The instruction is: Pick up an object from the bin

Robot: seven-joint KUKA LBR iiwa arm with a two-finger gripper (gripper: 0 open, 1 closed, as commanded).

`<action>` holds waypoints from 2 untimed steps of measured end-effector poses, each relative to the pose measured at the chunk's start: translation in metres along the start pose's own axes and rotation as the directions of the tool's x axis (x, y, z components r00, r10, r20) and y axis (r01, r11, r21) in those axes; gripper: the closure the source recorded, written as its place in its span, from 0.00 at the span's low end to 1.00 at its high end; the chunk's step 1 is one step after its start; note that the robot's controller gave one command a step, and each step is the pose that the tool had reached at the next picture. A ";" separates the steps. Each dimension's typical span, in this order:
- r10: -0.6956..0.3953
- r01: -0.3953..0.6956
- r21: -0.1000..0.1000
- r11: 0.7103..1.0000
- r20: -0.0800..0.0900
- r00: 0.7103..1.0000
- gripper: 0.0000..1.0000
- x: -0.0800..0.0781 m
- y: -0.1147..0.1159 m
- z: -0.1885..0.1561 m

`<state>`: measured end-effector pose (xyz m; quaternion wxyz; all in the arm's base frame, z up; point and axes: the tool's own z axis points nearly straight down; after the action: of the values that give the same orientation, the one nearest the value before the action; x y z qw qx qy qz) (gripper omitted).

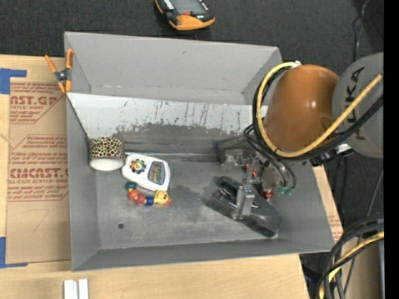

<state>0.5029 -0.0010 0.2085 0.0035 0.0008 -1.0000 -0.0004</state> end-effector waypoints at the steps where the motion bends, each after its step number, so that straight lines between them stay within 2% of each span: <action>1: 0.000 0.000 0.000 1.000 0.008 1.000 0.00 -0.002 0.000 -0.005; 2: 0.113 -0.113 -0.002 0.994 0.013 0.993 0.00 -0.020 -0.065 0.119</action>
Offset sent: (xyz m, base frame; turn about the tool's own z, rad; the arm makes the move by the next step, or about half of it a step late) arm 0.0191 -0.0753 -0.1385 0.1300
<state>0.5223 -0.0658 0.0897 -0.0030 -0.0560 -0.9984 -0.0009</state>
